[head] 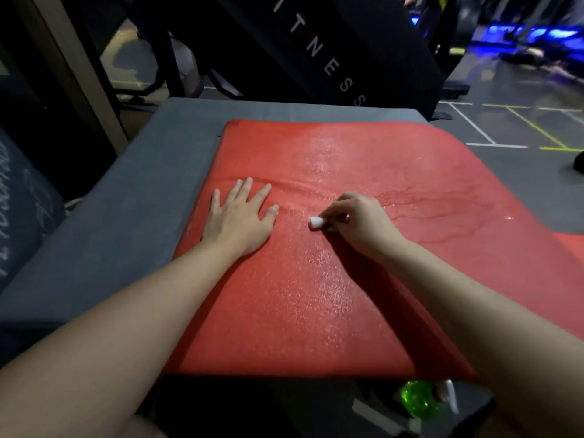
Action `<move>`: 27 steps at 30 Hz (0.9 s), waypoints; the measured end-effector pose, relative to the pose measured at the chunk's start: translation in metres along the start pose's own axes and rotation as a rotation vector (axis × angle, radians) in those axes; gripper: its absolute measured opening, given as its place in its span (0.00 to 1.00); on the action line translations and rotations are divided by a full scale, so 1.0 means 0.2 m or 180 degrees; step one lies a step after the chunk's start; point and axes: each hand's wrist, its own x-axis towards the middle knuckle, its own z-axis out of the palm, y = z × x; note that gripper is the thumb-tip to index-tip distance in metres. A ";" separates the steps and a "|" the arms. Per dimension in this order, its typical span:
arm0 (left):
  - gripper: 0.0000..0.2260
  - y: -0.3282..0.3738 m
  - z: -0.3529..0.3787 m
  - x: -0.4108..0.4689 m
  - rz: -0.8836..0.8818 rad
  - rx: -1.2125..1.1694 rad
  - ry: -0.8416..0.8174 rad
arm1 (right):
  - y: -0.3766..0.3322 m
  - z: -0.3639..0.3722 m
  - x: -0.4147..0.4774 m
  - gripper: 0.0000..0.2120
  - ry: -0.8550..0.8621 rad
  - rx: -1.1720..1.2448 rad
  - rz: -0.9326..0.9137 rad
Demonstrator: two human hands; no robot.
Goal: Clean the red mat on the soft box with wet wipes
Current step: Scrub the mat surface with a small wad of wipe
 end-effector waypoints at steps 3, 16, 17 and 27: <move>0.26 0.01 -0.02 -0.03 0.0105 0.0039 0.0138 | -0.05 -0.08 -0.09 0.09 -0.0491 -0.0227 -0.0058; 0.21 0.16 -0.13 -0.32 0.0316 -0.0045 0.0005 | -0.17 -0.04 -0.38 0.08 -0.0146 -0.0057 -0.0169; 0.22 0.18 -0.14 -0.35 0.0339 -0.0071 -0.0039 | -0.18 -0.05 -0.40 0.08 -0.0199 -0.0088 -0.0167; 0.26 0.18 -0.12 -0.55 0.0296 0.0140 -0.0730 | -0.27 -0.16 -0.64 0.07 -0.0858 -0.0048 -0.0251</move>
